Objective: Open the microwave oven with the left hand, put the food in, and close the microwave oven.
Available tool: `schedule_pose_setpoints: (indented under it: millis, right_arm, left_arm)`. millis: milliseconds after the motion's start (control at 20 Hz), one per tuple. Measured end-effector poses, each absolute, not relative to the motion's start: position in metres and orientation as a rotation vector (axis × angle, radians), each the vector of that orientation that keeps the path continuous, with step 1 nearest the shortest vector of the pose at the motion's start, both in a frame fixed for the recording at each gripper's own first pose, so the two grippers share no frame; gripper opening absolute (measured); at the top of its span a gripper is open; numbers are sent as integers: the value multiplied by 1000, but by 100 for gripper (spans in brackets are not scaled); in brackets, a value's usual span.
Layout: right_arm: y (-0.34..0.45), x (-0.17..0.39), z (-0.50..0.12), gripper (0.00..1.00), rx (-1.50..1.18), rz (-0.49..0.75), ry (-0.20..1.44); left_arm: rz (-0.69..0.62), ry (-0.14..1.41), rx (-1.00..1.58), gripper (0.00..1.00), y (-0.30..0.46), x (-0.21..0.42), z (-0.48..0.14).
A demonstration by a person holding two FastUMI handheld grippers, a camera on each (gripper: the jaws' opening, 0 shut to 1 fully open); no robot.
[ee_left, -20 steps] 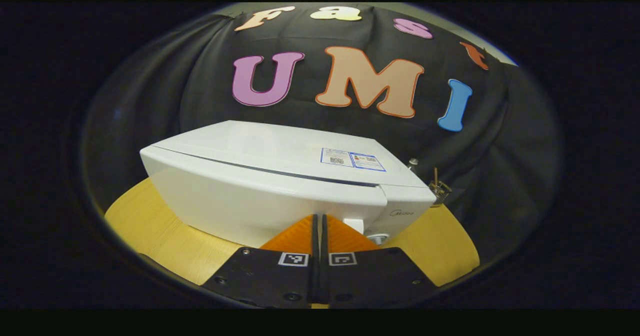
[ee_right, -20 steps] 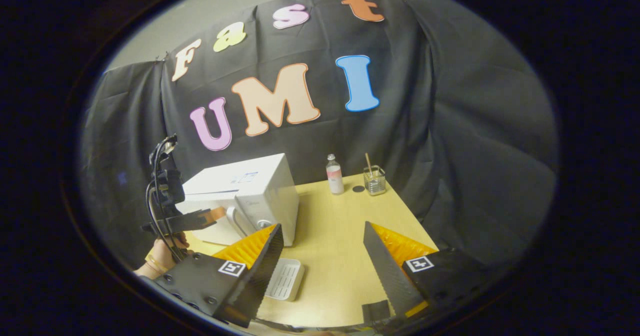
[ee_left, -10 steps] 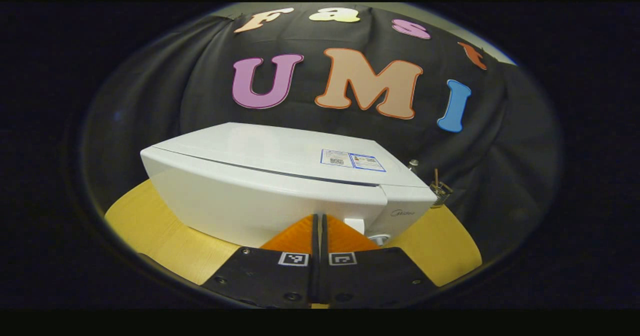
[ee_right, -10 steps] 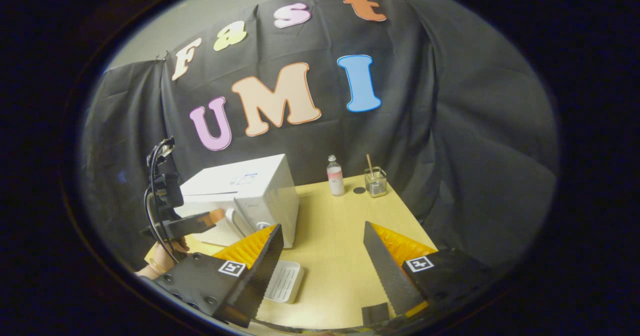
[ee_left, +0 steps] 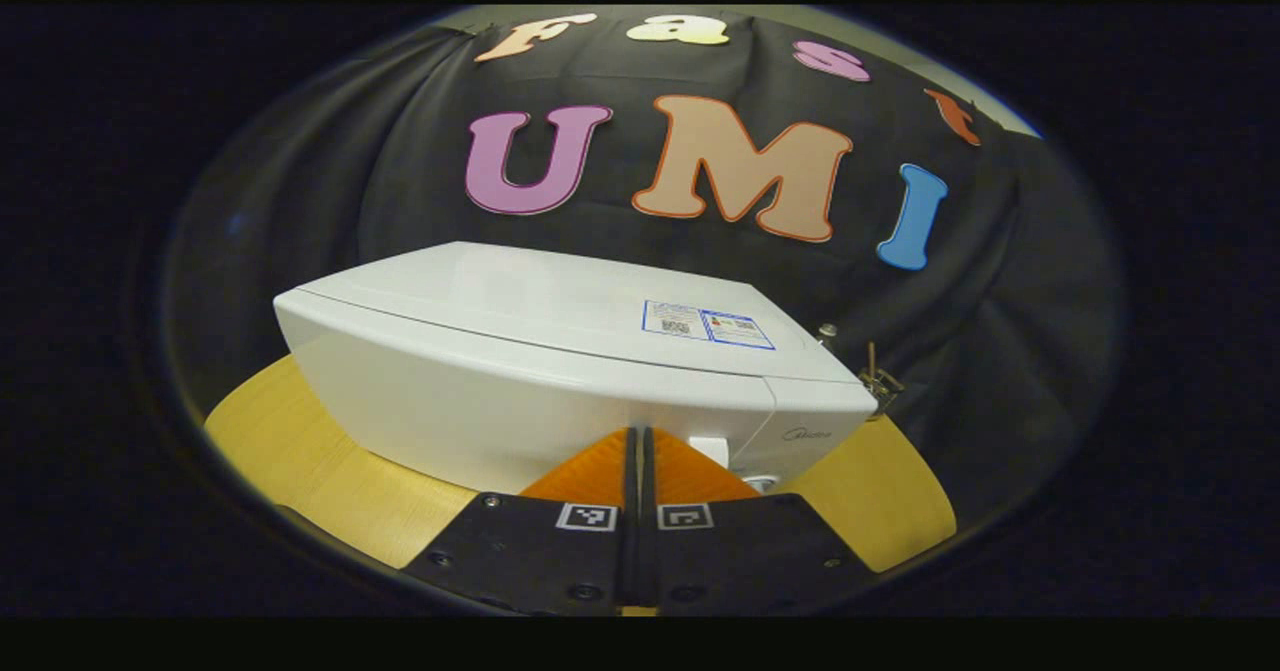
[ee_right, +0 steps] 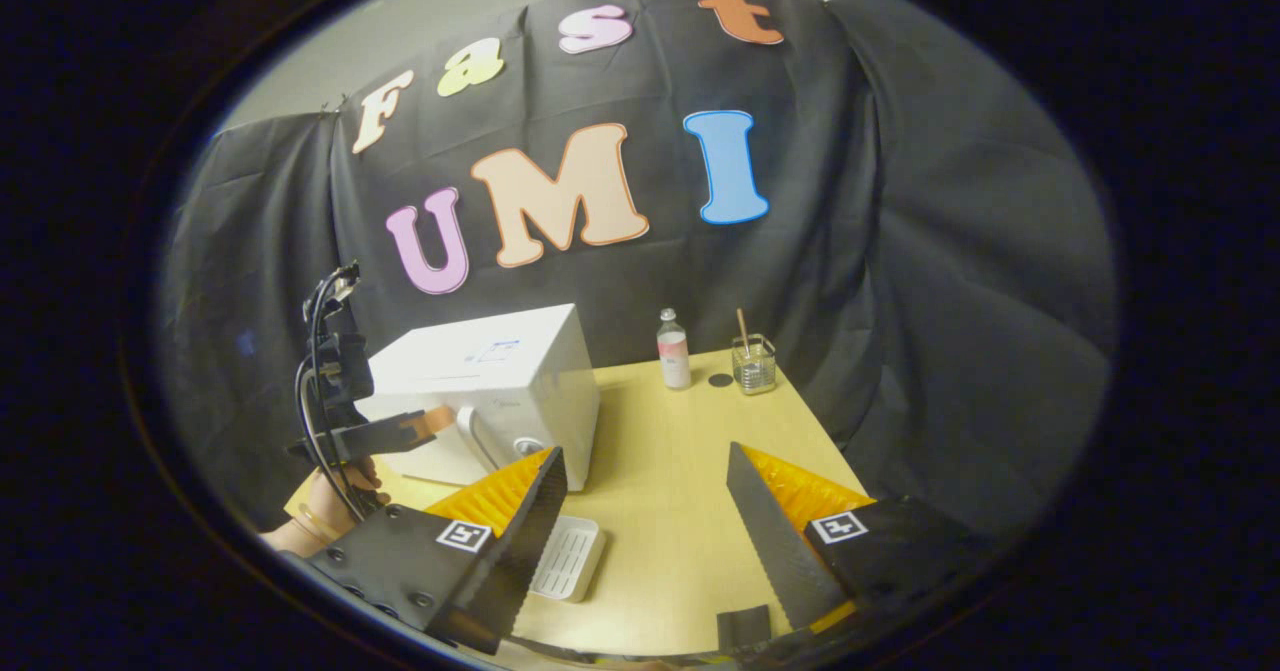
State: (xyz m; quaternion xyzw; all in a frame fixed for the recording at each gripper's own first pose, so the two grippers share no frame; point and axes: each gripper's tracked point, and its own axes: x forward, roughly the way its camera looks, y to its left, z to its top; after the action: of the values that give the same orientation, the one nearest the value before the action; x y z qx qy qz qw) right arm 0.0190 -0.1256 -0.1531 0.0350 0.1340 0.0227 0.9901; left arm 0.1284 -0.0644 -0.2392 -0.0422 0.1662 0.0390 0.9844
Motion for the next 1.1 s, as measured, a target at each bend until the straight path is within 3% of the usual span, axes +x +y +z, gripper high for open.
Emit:
schedule_pose_setpoints:
  millis: [450, 700, 750, 900, 950, 1000, 1100]
  right_arm:
    - [-118, 16, -138, 99, 71, 66, 249]
    - [-114, 9, -127, 99, 82, 68, 242]
    - [-113, 8, -123, 91, 88, 73, 236]
    - [-114, 9, -116, 91, 83, 82, 231]
    - [-116, 10, -111, 99, 72, 80, 221]
    - [-118, 13, -107, 91, 57, 78, 213]
    - [-115, 17, -96, 91, 29, 87, 197]
  left_arm:
    - [104, 358, -50, 1, -59, 120, -238]
    - [99, 263, 23, 1, -56, 88, -189]
    - [111, 232, 23, 3, -53, 80, -177]
    - [150, 174, 16, 1, -41, 52, -144]
    - [161, 162, 20, 1, -37, 43, -134]
    - [168, 150, 30, 1, -34, 34, -122]
    - [191, 139, 37, 0, -26, 17, -101]
